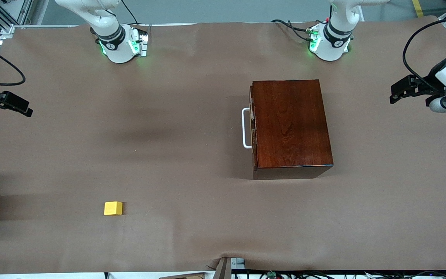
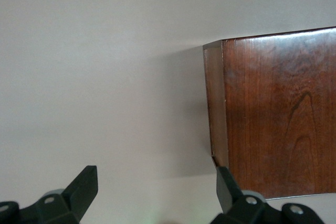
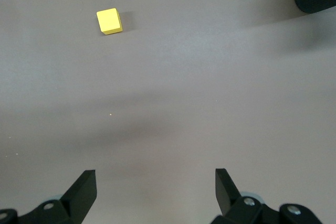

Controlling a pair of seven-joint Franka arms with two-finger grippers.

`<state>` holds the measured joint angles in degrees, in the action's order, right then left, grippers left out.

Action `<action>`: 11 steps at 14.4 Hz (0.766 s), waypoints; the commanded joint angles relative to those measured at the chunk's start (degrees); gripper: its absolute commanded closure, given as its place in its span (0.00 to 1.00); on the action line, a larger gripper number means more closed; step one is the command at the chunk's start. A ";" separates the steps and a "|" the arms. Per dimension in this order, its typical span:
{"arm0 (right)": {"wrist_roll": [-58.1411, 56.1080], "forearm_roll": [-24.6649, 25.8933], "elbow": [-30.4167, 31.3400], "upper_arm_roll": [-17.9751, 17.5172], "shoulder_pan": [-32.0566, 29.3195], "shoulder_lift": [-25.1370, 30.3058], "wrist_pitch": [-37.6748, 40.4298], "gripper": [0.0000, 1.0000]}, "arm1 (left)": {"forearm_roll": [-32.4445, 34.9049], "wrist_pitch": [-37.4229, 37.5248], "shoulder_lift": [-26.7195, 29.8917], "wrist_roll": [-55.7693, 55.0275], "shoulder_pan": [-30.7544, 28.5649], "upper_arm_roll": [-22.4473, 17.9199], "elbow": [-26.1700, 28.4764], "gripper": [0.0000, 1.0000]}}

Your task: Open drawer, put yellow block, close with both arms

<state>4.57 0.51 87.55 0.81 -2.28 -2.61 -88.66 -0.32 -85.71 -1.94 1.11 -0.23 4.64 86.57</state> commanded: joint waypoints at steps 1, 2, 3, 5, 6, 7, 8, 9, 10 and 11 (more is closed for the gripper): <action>-0.17 0.45 0.42 -0.37 -0.44 1.03 0.07 0.00 | 1.11 0.72 -0.70 0.55 -0.30 0.81 -1.05 0.00; -0.26 0.54 0.42 -0.37 -0.44 1.03 0.07 0.00 | 1.11 0.72 -0.70 -0.14 -0.38 0.81 -1.05 0.00; -0.26 0.45 0.42 -0.37 -0.44 1.03 0.07 0.00 | 1.11 0.72 -0.70 -0.23 -0.56 0.81 -1.14 0.00; -0.17 0.45 0.42 -0.37 -0.44 0.94 0.07 0.00 | 1.20 0.72 -0.79 -0.23 -0.47 0.72 -1.31 0.00; -0.17 0.54 0.42 -0.37 -0.44 1.03 0.07 0.00 | 1.20 0.63 -1.31 -0.32 -0.39 0.64 -1.31 0.00; -0.17 0.45 0.42 -0.37 -0.44 1.03 0.07 0.00 | 1.20 0.72 -1.31 -0.32 -0.47 0.64 -1.31 0.00; -0.26 0.45 0.42 -0.37 -0.44 1.03 0.07 0.00 | 1.20 0.63 -1.31 -0.32 -0.65 0.64 -1.31 0.00; -0.26 0.54 0.34 -0.37 -0.44 1.03 0.07 0.00 | 1.20 0.63 -1.31 -0.32 -0.74 0.64 -1.31 0.00; -0.26 0.54 0.34 -0.37 -0.44 0.94 0.07 0.00 | 1.20 0.63 -1.31 -0.32 -0.74 0.55 -1.31 0.00; -0.26 0.54 0.42 -0.37 -0.44 1.03 0.07 0.00 | 1.20 0.63 -1.31 -0.32 -0.82 0.55 -1.40 0.00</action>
